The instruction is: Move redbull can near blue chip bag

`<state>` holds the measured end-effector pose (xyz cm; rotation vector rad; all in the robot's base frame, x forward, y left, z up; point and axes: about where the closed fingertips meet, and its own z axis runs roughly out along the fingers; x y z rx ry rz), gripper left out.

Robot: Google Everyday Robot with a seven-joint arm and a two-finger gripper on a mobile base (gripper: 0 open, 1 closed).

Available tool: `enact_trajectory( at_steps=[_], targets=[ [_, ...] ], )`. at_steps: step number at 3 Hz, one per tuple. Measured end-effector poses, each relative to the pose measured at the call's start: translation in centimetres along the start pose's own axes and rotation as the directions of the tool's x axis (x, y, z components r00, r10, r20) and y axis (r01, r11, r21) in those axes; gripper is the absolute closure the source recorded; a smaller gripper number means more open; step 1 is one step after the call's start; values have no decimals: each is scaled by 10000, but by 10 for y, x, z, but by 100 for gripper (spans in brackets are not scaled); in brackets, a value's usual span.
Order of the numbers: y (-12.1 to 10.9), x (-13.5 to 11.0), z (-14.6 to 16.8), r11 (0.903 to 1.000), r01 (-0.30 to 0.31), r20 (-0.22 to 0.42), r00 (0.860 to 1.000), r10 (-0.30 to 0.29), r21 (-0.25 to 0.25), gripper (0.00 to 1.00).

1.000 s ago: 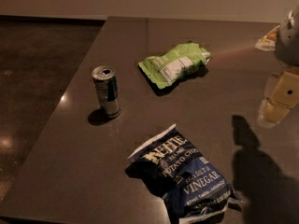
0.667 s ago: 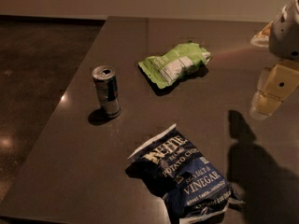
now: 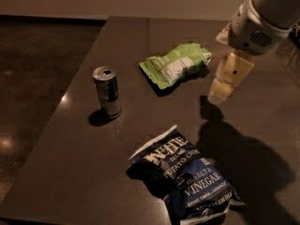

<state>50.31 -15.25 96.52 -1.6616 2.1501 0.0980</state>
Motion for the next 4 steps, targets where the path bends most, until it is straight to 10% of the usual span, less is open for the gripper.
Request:
enact_trajectory(
  at_steps=[4],
  targets=[
    [19, -120, 85, 9819, 1252, 2307, 9688, -902, -1419, 0]
  ],
)
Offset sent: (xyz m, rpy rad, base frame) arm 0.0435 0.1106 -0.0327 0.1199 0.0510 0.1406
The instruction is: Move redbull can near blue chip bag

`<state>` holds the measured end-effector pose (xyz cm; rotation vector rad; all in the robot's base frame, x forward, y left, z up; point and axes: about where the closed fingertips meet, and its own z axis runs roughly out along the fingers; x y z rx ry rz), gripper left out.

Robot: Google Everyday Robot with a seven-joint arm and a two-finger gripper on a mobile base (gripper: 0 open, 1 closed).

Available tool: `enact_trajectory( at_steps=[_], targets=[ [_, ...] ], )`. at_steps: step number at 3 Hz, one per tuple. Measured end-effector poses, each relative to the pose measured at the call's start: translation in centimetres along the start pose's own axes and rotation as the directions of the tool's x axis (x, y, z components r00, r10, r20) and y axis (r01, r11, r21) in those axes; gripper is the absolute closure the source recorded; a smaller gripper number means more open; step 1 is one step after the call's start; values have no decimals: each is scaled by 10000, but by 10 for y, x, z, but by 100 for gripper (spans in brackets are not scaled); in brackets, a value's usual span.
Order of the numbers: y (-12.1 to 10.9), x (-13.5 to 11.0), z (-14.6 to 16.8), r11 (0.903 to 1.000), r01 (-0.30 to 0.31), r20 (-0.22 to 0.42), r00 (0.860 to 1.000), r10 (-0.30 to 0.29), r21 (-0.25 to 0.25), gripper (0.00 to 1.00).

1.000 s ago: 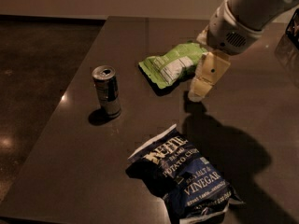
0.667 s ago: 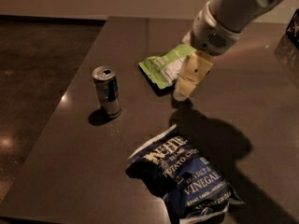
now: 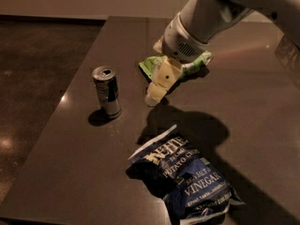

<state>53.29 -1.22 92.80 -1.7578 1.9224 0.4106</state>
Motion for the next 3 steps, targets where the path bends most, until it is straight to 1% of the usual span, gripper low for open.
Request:
enact_trajectory(
  at_steps=[1, 2, 3],
  targets=[
    [6, -26, 25, 9988, 370, 425, 9985, -356, -328, 0],
    [16, -53, 48, 9935, 788, 820, 9940, -720, -819, 0],
    [27, -76, 62, 9833, 1292, 1119, 9870, -1150, -1284, 0]
  ],
)
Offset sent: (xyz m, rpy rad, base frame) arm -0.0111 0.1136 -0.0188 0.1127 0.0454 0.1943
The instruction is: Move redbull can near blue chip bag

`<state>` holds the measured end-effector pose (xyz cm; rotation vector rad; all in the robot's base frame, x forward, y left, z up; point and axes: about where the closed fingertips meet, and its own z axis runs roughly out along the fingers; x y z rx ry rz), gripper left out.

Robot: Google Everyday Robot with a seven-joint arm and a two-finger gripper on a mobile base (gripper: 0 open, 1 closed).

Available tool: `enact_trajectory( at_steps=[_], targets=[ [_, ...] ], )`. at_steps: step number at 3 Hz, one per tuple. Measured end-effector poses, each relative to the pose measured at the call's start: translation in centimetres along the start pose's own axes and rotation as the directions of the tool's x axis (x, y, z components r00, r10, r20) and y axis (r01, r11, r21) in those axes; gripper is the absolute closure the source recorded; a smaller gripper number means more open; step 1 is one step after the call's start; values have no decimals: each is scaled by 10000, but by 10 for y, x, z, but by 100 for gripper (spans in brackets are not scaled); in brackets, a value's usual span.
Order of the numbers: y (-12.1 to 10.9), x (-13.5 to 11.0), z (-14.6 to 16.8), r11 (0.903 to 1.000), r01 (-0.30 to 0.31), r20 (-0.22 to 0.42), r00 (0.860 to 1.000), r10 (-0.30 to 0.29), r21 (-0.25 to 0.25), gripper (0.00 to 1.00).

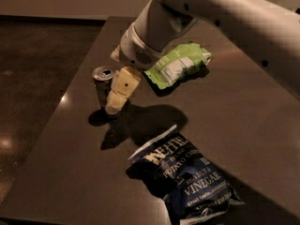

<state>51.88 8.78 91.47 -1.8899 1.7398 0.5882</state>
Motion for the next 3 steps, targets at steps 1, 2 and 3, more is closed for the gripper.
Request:
enact_trajectory(
  at_steps=[1, 2, 3],
  targets=[
    [6, -15, 10, 9990, 299, 126, 9995, -296, -321, 17],
    [10, -25, 11, 9978, 509, 285, 9984, -497, -437, 41],
    [12, -31, 1, 9977, 615, 407, 9974, -603, -300, 64]
  ],
)
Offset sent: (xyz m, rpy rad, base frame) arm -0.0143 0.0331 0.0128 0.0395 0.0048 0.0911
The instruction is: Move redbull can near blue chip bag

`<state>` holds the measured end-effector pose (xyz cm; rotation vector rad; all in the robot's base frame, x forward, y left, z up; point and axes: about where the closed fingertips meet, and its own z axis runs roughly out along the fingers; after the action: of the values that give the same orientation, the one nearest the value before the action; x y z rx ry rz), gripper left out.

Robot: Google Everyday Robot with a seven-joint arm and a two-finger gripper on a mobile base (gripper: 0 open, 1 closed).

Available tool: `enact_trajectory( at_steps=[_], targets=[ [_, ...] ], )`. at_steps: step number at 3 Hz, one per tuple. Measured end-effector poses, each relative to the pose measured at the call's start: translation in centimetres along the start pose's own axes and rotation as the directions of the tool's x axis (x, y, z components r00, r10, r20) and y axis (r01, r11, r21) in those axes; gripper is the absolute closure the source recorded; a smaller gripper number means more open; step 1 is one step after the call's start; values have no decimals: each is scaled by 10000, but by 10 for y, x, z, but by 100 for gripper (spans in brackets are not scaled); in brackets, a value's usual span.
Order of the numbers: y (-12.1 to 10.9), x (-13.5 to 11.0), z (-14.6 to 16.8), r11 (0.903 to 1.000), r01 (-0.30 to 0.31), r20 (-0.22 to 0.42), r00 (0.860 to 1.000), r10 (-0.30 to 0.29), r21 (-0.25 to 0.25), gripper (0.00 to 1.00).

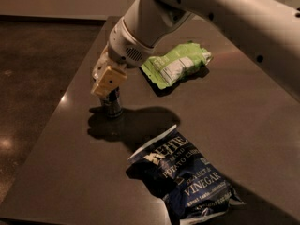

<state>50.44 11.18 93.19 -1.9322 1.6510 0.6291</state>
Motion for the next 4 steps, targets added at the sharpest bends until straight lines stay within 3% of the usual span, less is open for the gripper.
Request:
enact_trajectory(
  at_steps=[1, 2, 4],
  targets=[
    [5, 1, -23, 9994, 55, 42, 10000, -57, 339, 87],
    [17, 15, -54, 9976, -202, 58, 9998, 199, 655, 100],
    [53, 51, -86, 9921, -983, 299, 9949, 962, 784, 100]
  ],
)
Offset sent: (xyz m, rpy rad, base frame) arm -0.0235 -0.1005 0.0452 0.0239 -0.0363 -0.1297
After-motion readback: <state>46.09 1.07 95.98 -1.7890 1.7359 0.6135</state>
